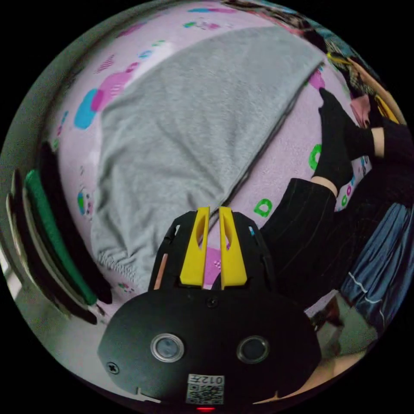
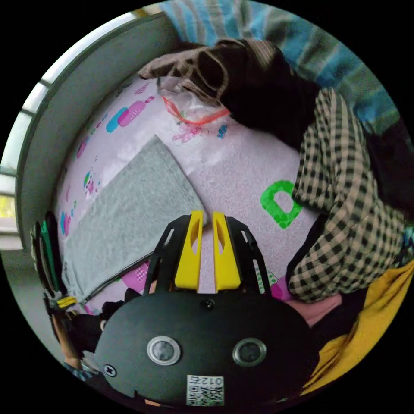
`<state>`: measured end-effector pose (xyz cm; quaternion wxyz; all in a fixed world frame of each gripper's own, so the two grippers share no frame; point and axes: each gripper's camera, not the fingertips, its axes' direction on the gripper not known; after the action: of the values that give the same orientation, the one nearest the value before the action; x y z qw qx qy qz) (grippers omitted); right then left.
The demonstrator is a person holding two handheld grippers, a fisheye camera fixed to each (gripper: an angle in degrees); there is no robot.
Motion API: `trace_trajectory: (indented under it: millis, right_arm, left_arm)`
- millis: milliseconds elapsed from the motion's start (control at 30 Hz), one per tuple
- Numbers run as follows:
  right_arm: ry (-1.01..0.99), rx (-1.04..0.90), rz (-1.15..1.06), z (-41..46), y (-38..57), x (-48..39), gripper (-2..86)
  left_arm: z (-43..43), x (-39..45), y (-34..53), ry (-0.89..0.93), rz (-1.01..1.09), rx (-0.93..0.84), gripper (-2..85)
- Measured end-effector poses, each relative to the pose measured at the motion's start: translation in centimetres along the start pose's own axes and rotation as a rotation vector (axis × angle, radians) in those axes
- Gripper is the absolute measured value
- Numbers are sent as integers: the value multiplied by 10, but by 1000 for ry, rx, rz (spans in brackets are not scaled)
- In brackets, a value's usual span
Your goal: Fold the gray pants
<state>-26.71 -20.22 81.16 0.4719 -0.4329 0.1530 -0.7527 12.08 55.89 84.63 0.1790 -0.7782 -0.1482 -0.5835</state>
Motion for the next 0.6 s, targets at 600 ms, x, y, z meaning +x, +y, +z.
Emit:
trace_trajectory:
  millis: [600]
  right_arm:
    - [-209, -335, -1799, 128, 269, -536, 57]
  left_arm:
    - [60, -57, 155, -239, -388, 75, 65]
